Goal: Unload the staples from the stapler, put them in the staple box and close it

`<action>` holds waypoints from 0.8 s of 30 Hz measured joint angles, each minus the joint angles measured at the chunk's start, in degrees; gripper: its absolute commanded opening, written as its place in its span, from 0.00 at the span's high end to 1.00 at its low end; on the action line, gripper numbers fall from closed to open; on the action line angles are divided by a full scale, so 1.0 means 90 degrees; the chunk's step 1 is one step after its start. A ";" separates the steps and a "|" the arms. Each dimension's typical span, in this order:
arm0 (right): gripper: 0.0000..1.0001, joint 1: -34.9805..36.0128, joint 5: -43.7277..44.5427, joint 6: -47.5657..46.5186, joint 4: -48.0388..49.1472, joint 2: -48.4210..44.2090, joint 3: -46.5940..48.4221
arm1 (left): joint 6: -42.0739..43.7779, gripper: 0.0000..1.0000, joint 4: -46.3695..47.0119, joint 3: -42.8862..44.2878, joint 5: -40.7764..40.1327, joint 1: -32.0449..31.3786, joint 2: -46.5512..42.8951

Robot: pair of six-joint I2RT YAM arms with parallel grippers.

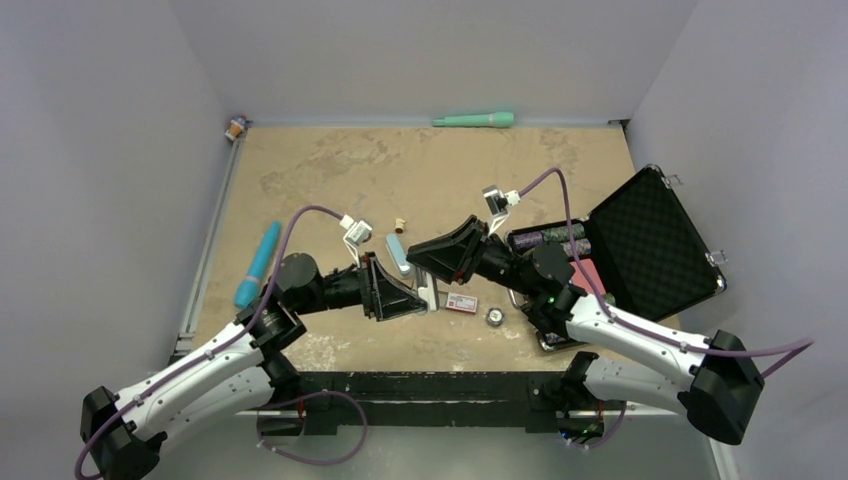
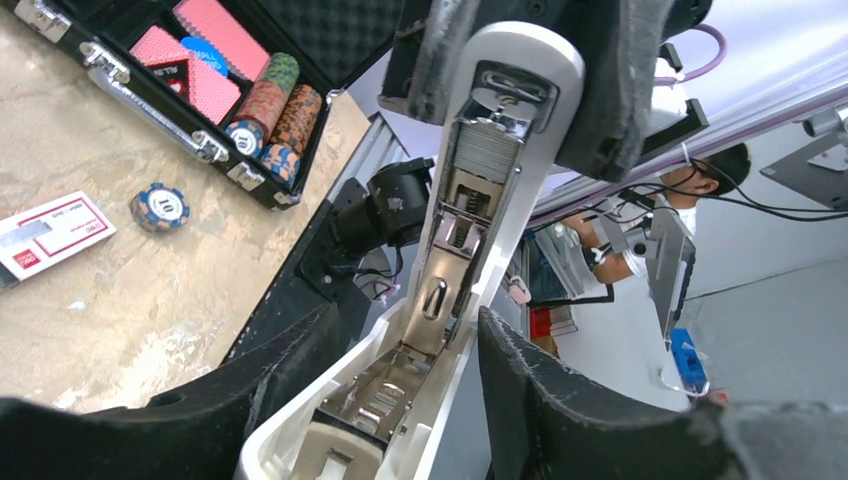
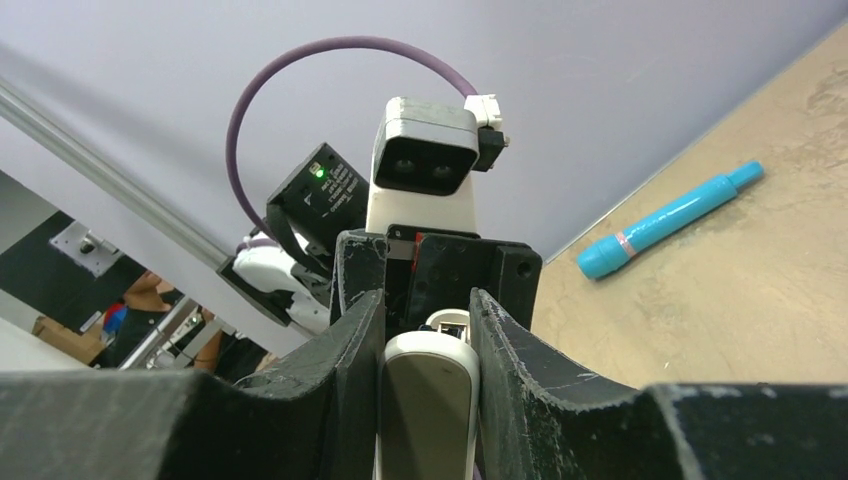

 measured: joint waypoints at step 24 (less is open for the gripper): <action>0.38 0.0005 0.0503 0.0352 -0.0075 -0.0034 -0.0097 | -0.0707 1.00 0.1435 -0.0624 0.0129 -0.0002 0.0017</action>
